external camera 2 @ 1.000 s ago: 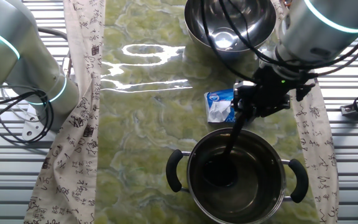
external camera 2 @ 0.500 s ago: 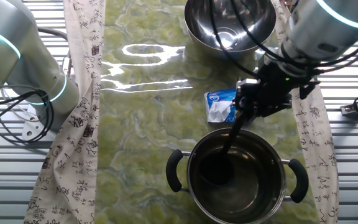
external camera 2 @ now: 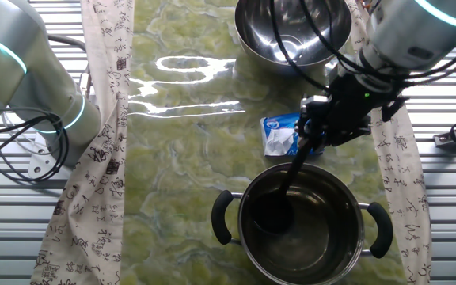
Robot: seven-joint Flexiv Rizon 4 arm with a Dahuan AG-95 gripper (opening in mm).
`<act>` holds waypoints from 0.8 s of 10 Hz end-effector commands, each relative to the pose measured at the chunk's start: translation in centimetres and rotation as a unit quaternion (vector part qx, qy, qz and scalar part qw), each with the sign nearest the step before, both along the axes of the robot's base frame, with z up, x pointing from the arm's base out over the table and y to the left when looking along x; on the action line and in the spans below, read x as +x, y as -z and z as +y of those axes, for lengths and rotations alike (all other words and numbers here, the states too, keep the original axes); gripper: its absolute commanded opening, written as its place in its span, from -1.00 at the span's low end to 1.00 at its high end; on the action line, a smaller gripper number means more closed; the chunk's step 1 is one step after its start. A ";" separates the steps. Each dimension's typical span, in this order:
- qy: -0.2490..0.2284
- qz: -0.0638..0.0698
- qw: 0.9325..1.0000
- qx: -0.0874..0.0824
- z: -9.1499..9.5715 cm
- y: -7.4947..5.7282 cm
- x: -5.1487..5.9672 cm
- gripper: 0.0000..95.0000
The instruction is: Scoop water with a large spoon from one bowl to another
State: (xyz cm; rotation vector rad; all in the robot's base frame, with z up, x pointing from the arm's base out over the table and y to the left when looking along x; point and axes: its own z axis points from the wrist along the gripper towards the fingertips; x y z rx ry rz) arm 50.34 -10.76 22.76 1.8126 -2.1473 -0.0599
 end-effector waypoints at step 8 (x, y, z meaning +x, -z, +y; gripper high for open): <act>0.010 -0.011 1.000 -0.015 0.1 -1.7 0.2 -1.00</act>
